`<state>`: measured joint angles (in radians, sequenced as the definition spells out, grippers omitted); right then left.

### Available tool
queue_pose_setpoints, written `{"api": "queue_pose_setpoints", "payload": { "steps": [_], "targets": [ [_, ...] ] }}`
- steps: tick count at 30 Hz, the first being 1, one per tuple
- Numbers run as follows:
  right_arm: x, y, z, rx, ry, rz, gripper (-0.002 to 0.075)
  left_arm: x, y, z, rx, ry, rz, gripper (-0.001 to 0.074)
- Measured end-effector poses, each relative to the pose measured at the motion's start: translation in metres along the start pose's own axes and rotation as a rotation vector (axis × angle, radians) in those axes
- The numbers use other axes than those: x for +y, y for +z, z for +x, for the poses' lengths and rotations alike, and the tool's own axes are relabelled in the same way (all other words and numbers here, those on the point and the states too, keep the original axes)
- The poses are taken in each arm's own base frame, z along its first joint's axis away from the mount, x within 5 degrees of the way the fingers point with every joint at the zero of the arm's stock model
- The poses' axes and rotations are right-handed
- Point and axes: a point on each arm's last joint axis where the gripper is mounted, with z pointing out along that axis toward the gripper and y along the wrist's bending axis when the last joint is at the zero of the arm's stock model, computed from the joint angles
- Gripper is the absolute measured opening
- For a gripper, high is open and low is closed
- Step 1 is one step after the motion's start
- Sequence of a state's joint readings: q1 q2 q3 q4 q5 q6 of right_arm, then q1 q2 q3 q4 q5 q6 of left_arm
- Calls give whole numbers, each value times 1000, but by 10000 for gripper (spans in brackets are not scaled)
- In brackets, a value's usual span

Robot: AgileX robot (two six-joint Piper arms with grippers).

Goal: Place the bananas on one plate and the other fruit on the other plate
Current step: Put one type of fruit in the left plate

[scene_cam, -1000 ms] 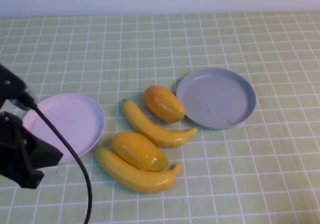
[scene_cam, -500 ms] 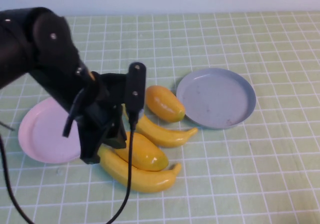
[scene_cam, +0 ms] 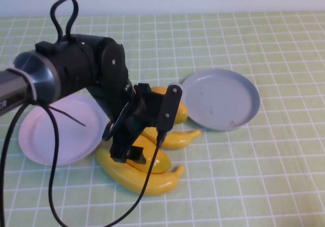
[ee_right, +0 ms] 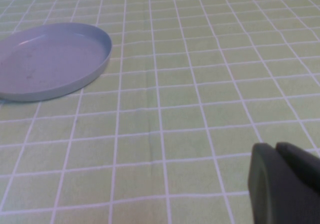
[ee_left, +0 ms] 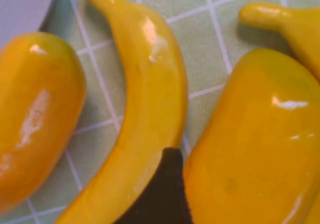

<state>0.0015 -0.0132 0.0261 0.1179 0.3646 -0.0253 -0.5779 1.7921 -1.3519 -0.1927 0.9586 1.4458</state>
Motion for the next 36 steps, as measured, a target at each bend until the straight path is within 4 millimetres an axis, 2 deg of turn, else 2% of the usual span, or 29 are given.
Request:
{"api": "queue_pose_setpoints", "payload": {
  "steps": [12,17,21,25,33,36],
  "targets": [
    [0,0,0,0,0,0,-15,2,32,6,34,19,66,665],
    [0,0,0,0,0,0,-16,5,36,7,40,23,63,662],
    [0,0,0,0,0,0,-16,6,44,9,53,27,77,618],
    [0,0,0,0,0,0,-16,5,45,10,56,28,84,536],
    [0,0,0,0,0,0,-16,5,45,10,57,24,90,533],
    [0,0,0,0,0,0,-16,4,35,8,54,-18,76,533]
  ]
}}
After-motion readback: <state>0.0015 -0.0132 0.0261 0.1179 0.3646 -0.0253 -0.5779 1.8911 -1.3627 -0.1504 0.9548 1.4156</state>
